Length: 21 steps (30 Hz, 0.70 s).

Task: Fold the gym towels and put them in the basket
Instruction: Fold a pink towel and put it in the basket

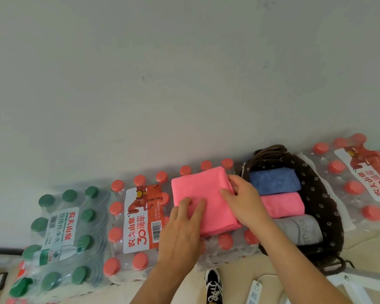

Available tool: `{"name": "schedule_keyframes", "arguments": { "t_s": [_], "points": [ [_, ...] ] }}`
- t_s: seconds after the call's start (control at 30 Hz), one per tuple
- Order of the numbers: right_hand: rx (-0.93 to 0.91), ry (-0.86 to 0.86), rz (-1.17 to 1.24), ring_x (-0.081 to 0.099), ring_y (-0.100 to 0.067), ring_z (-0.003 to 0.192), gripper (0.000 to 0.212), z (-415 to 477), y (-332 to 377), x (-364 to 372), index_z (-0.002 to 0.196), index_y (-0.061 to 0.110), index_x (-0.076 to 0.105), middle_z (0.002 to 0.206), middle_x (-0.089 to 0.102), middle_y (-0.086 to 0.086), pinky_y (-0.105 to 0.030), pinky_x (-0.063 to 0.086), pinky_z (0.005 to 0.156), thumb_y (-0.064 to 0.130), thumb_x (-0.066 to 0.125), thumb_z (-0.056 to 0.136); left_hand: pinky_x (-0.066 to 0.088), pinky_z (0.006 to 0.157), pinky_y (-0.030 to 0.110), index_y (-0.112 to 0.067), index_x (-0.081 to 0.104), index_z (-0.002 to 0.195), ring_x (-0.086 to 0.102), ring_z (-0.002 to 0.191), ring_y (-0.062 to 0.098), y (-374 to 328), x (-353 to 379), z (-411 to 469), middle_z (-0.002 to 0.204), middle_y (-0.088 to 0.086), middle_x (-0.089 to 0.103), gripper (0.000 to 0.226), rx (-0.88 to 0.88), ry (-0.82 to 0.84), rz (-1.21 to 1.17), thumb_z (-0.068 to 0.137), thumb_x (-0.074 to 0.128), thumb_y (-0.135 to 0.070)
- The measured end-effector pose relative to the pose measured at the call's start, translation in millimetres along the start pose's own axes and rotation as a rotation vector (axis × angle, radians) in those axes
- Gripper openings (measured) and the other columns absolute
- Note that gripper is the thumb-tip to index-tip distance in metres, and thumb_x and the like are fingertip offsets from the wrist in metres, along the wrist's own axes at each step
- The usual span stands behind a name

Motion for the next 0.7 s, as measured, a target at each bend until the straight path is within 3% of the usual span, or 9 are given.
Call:
{"name": "schedule_keyframes", "arguments": {
  "t_s": [0.07,0.2,0.4,0.47,0.57,0.63,0.7],
  "points": [
    [-0.056,-0.055,-0.115,0.062,-0.017,0.094,0.025,0.0,1.8,0.5,0.118,0.017,0.059,0.105,0.066,0.0,-0.027,0.047,0.074,0.02,0.054,0.093,0.043,0.039,0.021,-0.024,0.052,0.129,0.057,0.087,0.02,-1.3,-0.7,1.2,0.12,0.005,0.051,0.094,-0.002,0.021,0.031,0.039,0.081,-0.019],
    [-0.125,-0.105,-0.325,0.062,-0.033,0.1,0.031,0.6,11.4,2.0,0.127,0.014,0.052,0.112,0.066,-0.012,-0.041,0.049,0.081,0.018,0.044,0.098,0.042,0.037,0.023,-0.023,0.058,0.124,0.058,0.084,0.021,-9.5,-3.9,3.6,0.119,0.006,0.055,0.091,0.032,0.033,0.104,0.036,0.08,-0.017],
    [-0.13,-0.06,-0.593,0.06,-0.028,0.102,0.033,6.4,11.3,10.1,0.127,0.014,0.047,0.115,0.06,-0.007,-0.039,0.049,0.079,0.013,0.038,0.095,0.042,0.036,0.025,-0.02,0.061,0.109,0.056,0.076,0.016,-32.8,0.2,-2.3,0.111,0.0,0.056,0.08,0.08,0.065,0.16,0.031,0.078,-0.021],
    [-0.15,-0.052,-0.637,0.06,-0.028,0.1,0.032,4.9,8.9,12.9,0.127,0.016,0.046,0.115,0.057,-0.005,-0.039,0.05,0.075,0.017,0.039,0.096,0.045,0.042,0.027,-0.02,0.053,0.114,0.056,0.083,0.018,-40.2,3.5,-6.9,0.117,-0.001,0.05,0.073,0.095,0.129,0.103,0.045,0.074,-0.025],
    [-0.273,-0.011,-0.669,0.06,-0.028,0.097,0.04,2.2,13.6,16.5,0.136,0.023,0.042,0.112,0.055,-0.003,-0.039,0.047,0.069,0.019,0.041,0.096,0.053,0.066,0.036,-0.024,0.041,0.123,0.054,0.101,0.02,-48.5,-0.6,-7.1,0.129,-0.008,0.036,0.053,0.157,0.15,-0.1,0.073,0.056,-0.032],
    [-0.36,0.042,-0.686,0.058,-0.029,0.097,0.044,2.7,17.7,19.2,0.139,0.023,0.042,0.109,0.055,-0.004,-0.038,0.044,0.066,0.015,0.043,0.096,0.052,0.076,0.035,-0.024,0.051,0.121,0.056,0.099,0.02,-44.3,-20.9,0.8,0.125,-0.007,0.048,0.049,0.149,0.066,-0.254,0.073,0.05,-0.035],
    [-0.422,0.075,-0.692,0.059,-0.029,0.095,0.041,5.4,21.6,21.4,0.136,0.019,0.048,0.106,0.057,-0.005,-0.039,0.045,0.066,0.013,0.046,0.096,0.05,0.08,0.035,-0.018,0.06,0.119,0.056,0.098,0.025,-24.0,-37.1,15.1,0.118,0.002,0.059,0.05,0.106,-0.113,-0.203,0.072,0.048,-0.029]
  ]
}}
Point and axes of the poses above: each hand's wrist, its own z-axis towards the middle knuckle, its own x-axis out of the palm, y = z × x, the point moved 10 cm from there along z, towards the middle knuckle
